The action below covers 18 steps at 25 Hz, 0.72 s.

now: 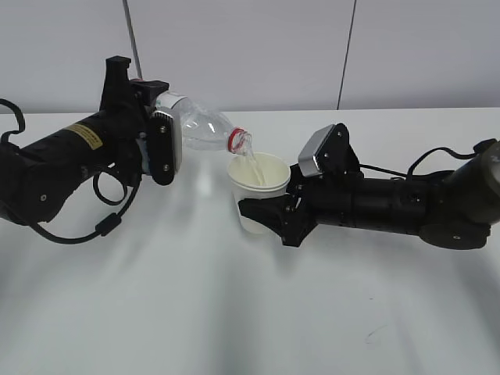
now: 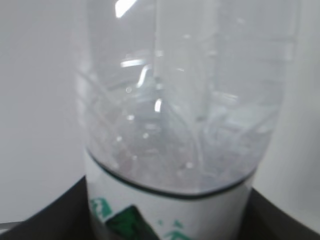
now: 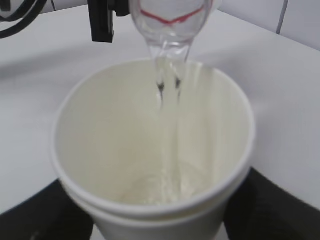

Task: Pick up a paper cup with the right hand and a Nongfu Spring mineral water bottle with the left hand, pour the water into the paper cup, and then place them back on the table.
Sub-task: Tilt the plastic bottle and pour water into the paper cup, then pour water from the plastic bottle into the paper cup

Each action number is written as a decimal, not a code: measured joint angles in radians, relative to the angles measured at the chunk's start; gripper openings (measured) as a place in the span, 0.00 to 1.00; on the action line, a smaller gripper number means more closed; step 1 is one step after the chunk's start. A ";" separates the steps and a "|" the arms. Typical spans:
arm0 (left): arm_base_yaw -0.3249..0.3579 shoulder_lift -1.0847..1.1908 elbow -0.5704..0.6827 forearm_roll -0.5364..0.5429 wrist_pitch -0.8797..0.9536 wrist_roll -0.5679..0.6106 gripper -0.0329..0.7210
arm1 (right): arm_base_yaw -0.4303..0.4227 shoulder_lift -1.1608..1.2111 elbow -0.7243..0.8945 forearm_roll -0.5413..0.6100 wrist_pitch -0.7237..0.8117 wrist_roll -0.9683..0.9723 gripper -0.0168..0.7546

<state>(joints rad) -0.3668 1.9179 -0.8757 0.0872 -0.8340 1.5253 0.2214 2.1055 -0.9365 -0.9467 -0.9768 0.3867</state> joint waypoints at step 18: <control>0.000 -0.002 0.000 -0.008 -0.012 0.013 0.59 | 0.000 0.000 0.000 -0.001 0.004 0.000 0.68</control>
<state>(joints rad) -0.3668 1.9161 -0.8757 0.0788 -0.8461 1.5386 0.2214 2.1055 -0.9365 -0.9482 -0.9732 0.3867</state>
